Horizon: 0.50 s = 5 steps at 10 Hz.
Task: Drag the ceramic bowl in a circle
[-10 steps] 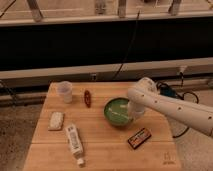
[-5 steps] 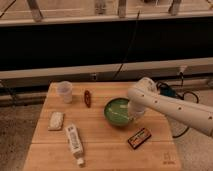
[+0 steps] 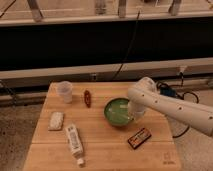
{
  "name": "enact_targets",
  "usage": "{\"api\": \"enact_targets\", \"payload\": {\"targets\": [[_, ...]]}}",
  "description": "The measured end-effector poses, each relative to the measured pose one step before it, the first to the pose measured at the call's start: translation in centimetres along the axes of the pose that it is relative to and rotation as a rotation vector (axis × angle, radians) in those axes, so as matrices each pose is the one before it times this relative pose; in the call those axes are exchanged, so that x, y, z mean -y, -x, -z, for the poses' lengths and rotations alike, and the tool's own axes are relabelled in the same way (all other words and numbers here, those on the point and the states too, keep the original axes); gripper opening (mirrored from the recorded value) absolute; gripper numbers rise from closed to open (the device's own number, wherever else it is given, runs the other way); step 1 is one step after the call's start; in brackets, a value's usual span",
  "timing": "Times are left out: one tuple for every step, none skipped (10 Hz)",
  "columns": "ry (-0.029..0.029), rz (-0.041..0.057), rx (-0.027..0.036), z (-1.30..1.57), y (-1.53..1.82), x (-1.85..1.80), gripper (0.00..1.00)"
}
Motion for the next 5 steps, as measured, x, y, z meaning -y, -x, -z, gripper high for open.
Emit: {"api": "enact_targets", "payload": {"targets": [[-0.00212,-0.00978,-0.00261,0.133,-0.508,0.082,0.00],[-0.00197,-0.00761,-0.00114,0.155,-0.398,0.106,0.00],[-0.00176,-0.01279,-0.00368,0.170,-0.830,0.193,0.00],[0.00053,-0.00914,-0.00418,0.075,-0.770,0.205,0.00],[-0.00029,-0.00761,-0.00525,0.074,-0.714,0.348,0.00]]}}
